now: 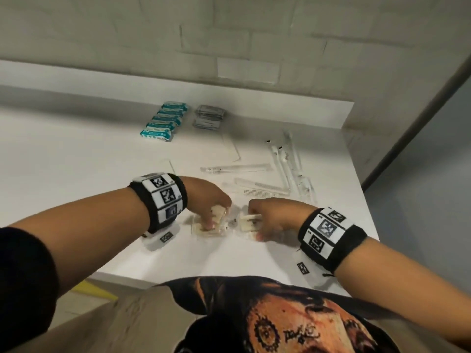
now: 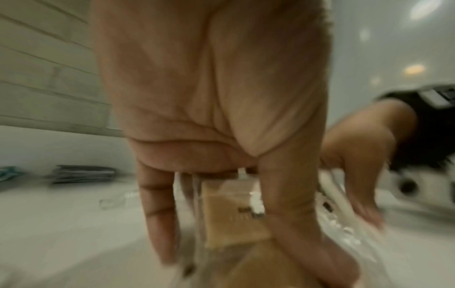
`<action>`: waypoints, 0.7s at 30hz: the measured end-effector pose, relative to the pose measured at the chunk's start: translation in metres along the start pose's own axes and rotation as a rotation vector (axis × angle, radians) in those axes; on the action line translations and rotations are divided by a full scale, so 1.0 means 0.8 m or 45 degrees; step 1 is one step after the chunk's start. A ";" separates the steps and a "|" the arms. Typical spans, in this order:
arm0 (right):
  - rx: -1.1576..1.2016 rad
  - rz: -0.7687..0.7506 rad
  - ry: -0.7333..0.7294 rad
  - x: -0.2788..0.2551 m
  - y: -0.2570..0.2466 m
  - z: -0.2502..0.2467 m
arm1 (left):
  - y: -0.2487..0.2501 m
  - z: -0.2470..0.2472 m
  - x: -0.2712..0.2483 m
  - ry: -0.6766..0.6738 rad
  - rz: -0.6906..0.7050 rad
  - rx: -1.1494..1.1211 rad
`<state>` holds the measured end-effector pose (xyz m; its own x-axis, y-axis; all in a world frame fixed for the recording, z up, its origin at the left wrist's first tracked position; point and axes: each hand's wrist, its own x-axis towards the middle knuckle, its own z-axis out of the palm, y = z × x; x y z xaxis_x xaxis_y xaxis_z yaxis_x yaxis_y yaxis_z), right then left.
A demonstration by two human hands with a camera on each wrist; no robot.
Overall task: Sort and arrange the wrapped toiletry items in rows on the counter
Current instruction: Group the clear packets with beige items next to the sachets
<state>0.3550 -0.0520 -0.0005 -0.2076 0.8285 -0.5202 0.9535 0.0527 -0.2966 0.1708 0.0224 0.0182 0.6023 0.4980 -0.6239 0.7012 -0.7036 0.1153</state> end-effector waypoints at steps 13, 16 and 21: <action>0.111 0.168 0.188 0.012 0.023 -0.014 | -0.013 0.034 -0.004 0.133 -0.076 0.049; 0.067 0.156 0.209 0.014 0.024 -0.010 | -0.010 0.040 -0.004 0.171 -0.070 0.091; -0.057 0.155 0.292 0.011 0.028 -0.007 | -0.004 0.041 0.005 0.331 -0.200 -0.002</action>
<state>0.3757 -0.0406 -0.0072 -0.0408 0.9347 -0.3530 0.9782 -0.0346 -0.2047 0.1586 0.0100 -0.0105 0.5636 0.7140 -0.4154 0.7941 -0.6068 0.0345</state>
